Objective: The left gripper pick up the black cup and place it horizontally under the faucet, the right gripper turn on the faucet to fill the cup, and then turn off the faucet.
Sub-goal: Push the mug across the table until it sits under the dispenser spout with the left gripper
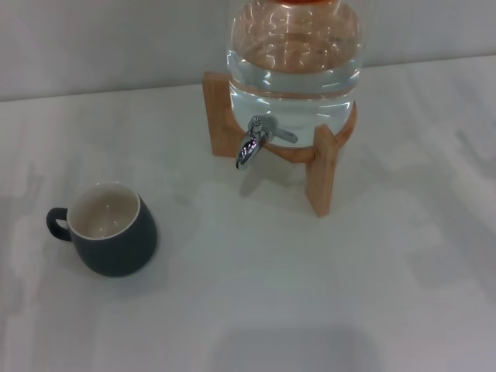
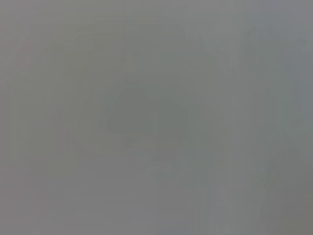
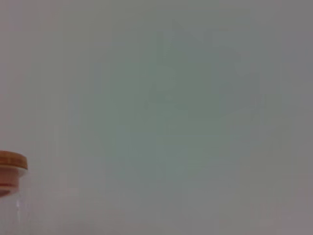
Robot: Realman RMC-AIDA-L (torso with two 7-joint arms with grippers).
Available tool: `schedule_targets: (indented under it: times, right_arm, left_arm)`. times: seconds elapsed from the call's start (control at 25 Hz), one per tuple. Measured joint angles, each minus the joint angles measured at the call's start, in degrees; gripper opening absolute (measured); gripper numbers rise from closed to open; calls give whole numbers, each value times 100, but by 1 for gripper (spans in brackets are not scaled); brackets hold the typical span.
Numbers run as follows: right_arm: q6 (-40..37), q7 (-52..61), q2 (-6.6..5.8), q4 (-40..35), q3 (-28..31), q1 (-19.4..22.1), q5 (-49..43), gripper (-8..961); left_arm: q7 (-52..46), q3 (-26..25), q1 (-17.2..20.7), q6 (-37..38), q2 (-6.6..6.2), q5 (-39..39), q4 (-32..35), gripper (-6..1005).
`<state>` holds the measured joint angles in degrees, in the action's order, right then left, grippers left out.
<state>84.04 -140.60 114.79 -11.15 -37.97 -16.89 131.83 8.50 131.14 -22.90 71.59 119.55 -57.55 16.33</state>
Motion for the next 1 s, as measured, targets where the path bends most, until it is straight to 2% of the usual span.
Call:
schedule_targets:
  times: [0.32,0.4,0.44,0.52,1.0]
  right_arm:
    - [-3,72,0,-1,25,45,0,843]
    - [-2,73,0,1,14,56,1,842]
    - [-2,73,0,2,11,57,1,842]
    - [-1,75,0,5,2,60,1,842]
    - [30,77,0,56,-2,52,1,842]
  left_arm:
    - [617,1,430,3,5,6,545,880]
    - [617,1,430,3,5,6,545,880]
    - [701,14,678,-4,11,7,763,880]
    - [714,34,731,-10,11,7,797,880]
    - [640,742,1024,-40,37,-60,864,880]
